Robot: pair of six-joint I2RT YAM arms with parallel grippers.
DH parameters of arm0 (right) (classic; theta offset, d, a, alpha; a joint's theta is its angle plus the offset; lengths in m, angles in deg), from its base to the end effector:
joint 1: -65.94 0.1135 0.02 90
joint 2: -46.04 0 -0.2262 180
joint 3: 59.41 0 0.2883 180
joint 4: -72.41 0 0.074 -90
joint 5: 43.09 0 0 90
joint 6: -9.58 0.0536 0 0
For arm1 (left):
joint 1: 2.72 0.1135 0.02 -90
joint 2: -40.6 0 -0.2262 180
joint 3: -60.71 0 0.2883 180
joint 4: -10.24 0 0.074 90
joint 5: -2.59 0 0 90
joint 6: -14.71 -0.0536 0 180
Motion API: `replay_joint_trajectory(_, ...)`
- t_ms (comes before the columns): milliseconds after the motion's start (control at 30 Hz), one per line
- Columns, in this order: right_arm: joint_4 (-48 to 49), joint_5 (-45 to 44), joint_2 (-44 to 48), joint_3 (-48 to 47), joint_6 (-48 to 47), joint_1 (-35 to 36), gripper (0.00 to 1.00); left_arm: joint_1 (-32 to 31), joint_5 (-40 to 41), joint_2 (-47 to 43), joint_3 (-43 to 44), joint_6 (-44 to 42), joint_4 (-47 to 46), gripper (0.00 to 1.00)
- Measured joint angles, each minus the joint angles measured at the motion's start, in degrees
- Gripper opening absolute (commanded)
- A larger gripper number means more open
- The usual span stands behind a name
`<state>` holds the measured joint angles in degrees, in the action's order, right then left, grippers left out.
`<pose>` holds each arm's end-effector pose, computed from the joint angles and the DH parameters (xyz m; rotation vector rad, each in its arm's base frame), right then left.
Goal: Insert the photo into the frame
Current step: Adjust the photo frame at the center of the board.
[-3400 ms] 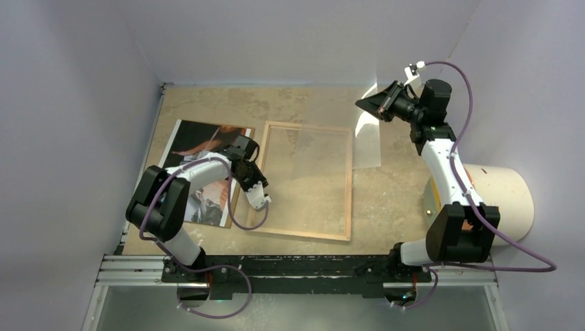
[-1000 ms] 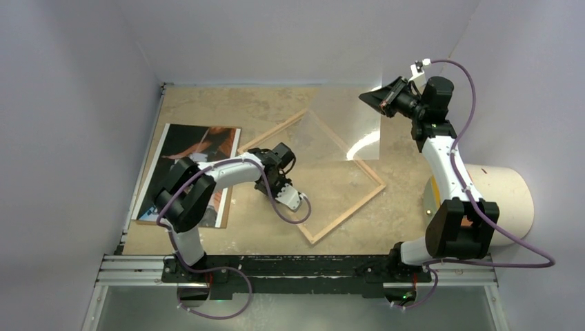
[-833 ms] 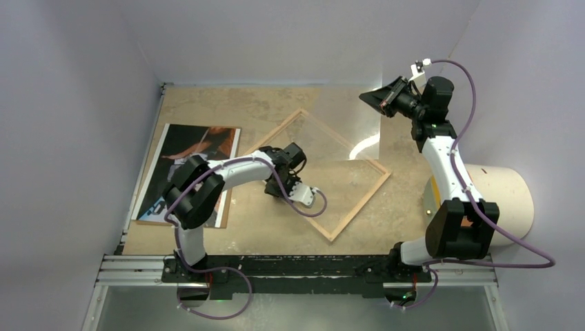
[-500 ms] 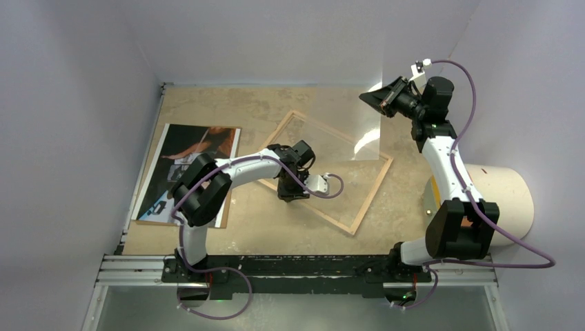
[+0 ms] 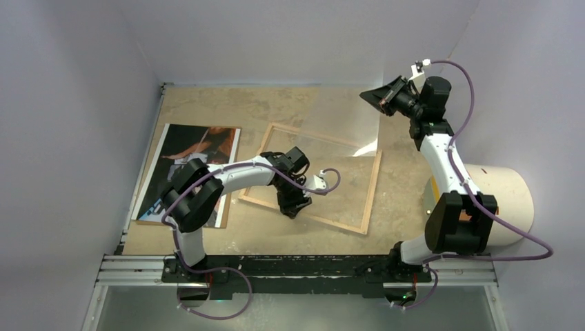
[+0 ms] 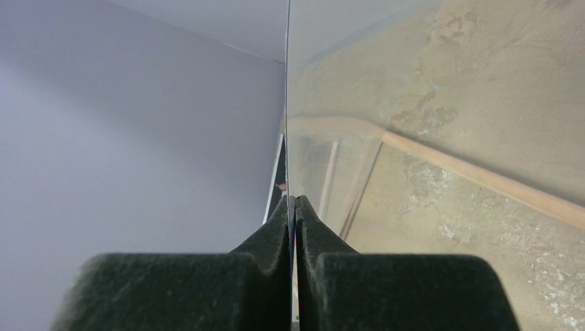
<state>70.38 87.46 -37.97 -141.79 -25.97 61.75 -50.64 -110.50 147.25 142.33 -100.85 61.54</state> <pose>0.4006 0.0056 0.3229 0.3139 1.7434 1.2266 0.2358 -0.2925 0.0884 1.8020 2.2947 -0.6523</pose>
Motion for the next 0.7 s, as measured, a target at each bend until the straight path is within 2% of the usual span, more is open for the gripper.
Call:
replay_joint_trajectory(167, 0.3, -0.6, -1.9, 0.0, 0.0, 0.0, 0.00, -0.2, -5.7, -1.5, -2.3, 3.1, 2.5, 0.80)
replay_joint_trajectory(267, 0.3, -0.7, -2.3, 0.0, 0.0, 0.0, 0.00, -0.5, -7.1, -2.4, -2.7, 3.4, 4.9, 0.85)
replay_joint_trajectory(467, 0.3, -1.0, -2.8, 0.0, -0.1, 0.1, 0.00, 0.2, -7.1, -6.2, -2.8, 2.9, 11.3, 0.90)
replay_joint_trajectory(633, 0.2, -2.3, -3.2, -0.1, -0.1, 0.4, 0.00, 5.7, -8.7, -9.9, 4.2, 0.9, 16.4, 0.92)
replay_joint_trajectory(667, 0.2, -2.7, -3.3, -0.3, -0.1, 0.4, 0.00, 7.3, -8.9, -10.9, 5.5, 0.5, 16.8, 0.98)
replay_joint_trajectory(700, 0.1, -3.4, -3.3, -0.4, -0.1, 0.5, 0.00, 8.8, -9.0, -11.9, 6.6, -0.1, 17.4, 1.00)
